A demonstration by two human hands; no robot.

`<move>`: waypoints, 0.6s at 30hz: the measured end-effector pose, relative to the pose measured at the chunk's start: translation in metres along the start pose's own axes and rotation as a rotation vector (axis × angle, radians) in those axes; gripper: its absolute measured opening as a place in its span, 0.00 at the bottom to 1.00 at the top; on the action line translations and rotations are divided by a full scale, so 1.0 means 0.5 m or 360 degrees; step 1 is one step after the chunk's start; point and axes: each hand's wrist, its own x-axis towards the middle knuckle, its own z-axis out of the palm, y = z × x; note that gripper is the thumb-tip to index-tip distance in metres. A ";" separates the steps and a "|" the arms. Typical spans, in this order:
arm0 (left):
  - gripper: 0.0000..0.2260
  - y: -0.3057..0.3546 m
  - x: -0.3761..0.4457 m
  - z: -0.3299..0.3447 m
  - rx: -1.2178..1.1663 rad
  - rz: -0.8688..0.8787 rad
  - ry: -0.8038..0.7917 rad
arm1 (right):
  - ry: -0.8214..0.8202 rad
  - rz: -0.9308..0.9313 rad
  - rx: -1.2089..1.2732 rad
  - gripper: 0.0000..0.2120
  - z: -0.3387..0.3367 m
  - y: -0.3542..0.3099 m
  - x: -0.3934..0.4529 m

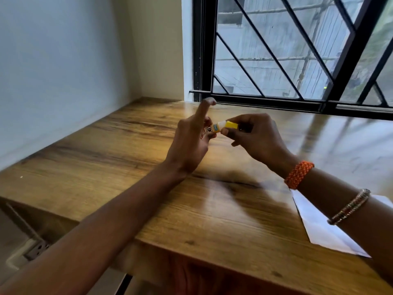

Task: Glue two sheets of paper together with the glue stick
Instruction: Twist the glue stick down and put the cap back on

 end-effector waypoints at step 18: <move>0.23 0.015 -0.018 0.004 0.0279 0.0360 -0.0151 | 0.0135 -0.0242 -0.0161 0.10 -0.011 -0.014 -0.031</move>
